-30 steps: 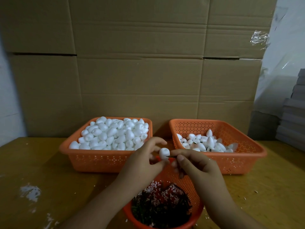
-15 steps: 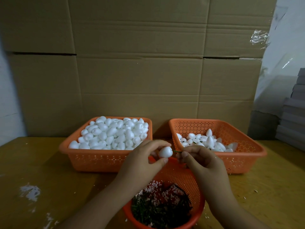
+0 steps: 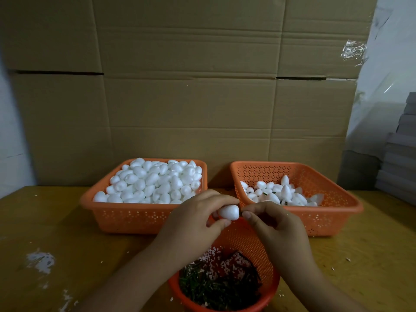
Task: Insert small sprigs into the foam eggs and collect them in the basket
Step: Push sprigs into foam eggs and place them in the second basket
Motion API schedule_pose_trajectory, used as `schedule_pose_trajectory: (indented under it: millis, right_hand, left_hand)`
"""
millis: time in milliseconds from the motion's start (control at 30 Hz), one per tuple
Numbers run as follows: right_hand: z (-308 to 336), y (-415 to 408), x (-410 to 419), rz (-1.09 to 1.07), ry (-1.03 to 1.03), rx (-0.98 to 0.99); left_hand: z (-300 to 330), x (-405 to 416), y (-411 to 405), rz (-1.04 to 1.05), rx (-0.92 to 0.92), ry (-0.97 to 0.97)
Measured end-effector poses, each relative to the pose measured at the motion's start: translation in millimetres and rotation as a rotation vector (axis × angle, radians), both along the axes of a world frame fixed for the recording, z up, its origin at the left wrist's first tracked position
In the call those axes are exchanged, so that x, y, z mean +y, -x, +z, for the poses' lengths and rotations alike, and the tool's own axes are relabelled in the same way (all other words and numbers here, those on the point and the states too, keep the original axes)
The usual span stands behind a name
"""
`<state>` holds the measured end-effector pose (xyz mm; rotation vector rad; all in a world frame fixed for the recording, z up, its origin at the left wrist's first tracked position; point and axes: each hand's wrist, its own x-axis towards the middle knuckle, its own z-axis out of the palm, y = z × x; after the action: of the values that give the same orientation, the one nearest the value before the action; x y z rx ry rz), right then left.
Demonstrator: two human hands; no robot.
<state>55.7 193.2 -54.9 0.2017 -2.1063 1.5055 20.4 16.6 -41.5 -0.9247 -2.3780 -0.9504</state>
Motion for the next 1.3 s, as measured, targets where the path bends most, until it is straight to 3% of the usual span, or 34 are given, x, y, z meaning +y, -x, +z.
schedule_pose_trajectory:
  millis: [333, 567, 767, 1133, 1300]
  right_hand:
    - [0, 0, 0, 0.032, -0.01, -0.026]
    - [0, 5, 5, 0.089, 0.148, -0.059]
    - [0, 2, 3, 0.135, 0.135, -0.041]
    - [-1, 2, 0, 0.146, 0.03, -0.024]
    - [-4, 2, -2, 0.174, 0.107, -0.054]
  left_hand:
    - [2, 0, 0, -0.01, 0.036, 0.042]
    - [9, -7, 3, -0.003, -0.062, -0.047]
    - [15, -14, 6, -0.028, -0.189, -0.065]
    - [22, -17, 5, -0.105, -0.218, -0.057]
    - [21, -15, 5, -0.126, -0.308, -0.142]
